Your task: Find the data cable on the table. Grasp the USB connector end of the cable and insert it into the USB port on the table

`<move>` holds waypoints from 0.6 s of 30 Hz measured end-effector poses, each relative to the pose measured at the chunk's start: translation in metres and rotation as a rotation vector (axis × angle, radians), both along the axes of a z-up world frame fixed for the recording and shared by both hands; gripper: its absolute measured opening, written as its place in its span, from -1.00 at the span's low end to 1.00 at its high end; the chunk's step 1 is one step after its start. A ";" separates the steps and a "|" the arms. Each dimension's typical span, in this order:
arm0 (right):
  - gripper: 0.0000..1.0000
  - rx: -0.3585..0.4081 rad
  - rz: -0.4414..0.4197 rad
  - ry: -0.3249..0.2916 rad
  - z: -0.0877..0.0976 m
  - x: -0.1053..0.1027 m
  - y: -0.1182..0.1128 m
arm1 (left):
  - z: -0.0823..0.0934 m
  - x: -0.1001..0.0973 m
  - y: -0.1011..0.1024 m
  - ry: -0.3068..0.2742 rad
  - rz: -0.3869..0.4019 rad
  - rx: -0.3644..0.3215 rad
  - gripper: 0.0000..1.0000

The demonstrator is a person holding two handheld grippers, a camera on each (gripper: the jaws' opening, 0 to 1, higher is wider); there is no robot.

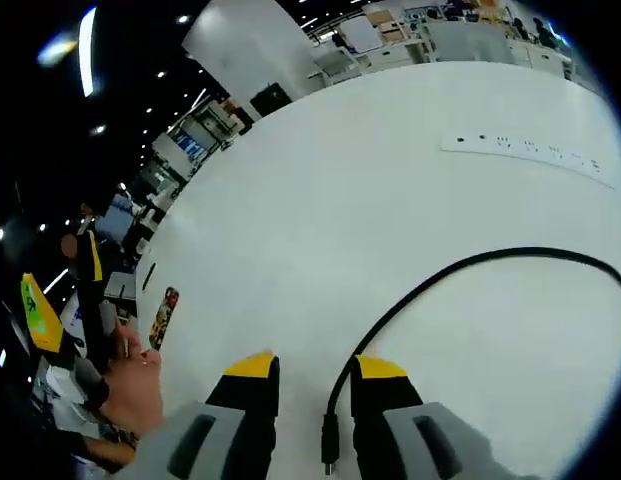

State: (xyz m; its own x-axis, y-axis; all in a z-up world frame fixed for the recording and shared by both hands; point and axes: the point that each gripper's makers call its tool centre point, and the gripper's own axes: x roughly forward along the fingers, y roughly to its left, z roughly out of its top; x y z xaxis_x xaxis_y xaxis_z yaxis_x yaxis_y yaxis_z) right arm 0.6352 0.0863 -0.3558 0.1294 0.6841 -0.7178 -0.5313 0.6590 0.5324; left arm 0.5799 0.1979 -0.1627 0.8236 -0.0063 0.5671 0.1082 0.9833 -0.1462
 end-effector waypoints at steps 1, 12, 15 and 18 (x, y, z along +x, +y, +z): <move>-0.43 -0.008 -0.003 0.005 -0.001 0.001 -0.001 | 0.000 0.000 0.000 0.000 0.000 0.000 0.30; -0.44 -0.089 -0.016 0.049 -0.014 0.000 -0.007 | 0.001 -0.002 0.002 0.001 0.004 -0.014 0.27; -0.44 -0.115 -0.024 0.071 -0.020 -0.002 -0.011 | 0.000 -0.002 0.003 0.005 0.006 -0.018 0.27; -0.44 -0.126 -0.030 0.097 -0.022 -0.004 -0.012 | 0.000 -0.002 0.004 0.007 0.007 -0.025 0.26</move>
State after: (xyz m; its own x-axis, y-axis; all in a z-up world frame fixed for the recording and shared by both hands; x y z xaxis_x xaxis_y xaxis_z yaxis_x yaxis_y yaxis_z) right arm 0.6308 0.0741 -0.3779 0.0744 0.5851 -0.8075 -0.4604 0.7385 0.4927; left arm 0.5784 0.2021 -0.1628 0.8276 0.0138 0.5611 0.0999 0.9801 -0.1714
